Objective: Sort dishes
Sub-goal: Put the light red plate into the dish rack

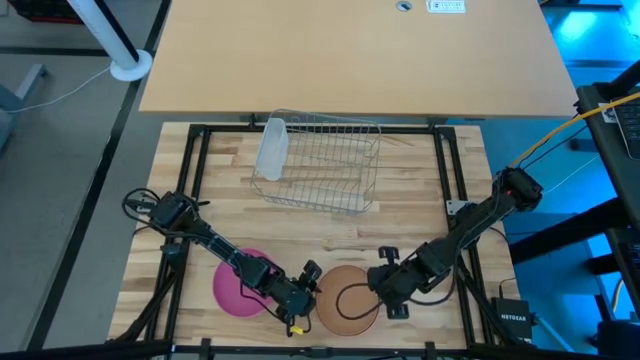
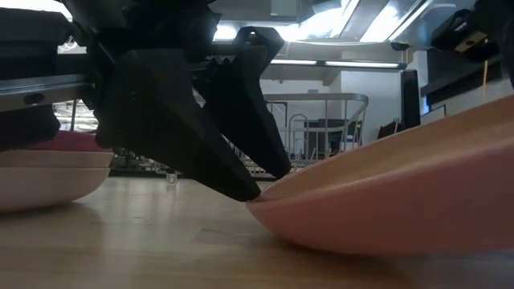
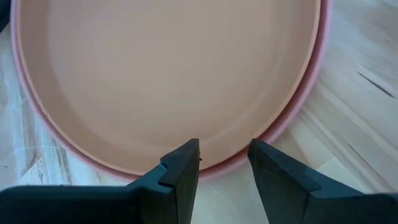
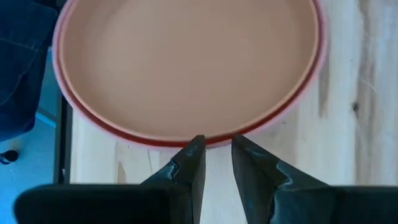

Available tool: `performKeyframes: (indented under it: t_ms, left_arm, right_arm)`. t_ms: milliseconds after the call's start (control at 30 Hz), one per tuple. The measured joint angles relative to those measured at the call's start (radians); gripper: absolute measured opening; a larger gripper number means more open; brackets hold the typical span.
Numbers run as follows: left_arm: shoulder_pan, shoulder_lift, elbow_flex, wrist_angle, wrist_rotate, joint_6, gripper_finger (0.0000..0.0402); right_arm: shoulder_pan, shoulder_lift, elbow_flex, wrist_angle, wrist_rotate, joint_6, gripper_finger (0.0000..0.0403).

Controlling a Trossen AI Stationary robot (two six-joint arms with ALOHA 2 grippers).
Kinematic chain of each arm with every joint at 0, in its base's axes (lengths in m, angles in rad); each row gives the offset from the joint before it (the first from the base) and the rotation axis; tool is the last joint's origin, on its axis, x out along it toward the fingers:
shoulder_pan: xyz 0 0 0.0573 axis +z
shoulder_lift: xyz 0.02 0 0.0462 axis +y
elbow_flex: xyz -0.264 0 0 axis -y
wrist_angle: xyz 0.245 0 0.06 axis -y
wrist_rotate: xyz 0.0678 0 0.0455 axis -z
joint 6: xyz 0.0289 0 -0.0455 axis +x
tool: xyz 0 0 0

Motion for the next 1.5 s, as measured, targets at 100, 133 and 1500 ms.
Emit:
performKeyframes:
  t_ms: [100,133,1500]
  left_arm:
    - [0.000,0.000,0.000,0.000,0.000,0.009,0.0139]
    - [0.000,0.000,0.000,0.000,0.001,0.016,0.0139]
    - [-0.048,0.002,-0.002,-0.003,-0.111,0.320,0.0139]
  right_arm:
    - [0.000,0.000,-0.010,0.021,0.019,0.000,0.0085]
    - [-0.001,0.000,-0.014,0.022,0.032,0.000,0.0085]
    - [-0.001,0.126,-0.083,0.169,-0.002,0.011,0.0085]
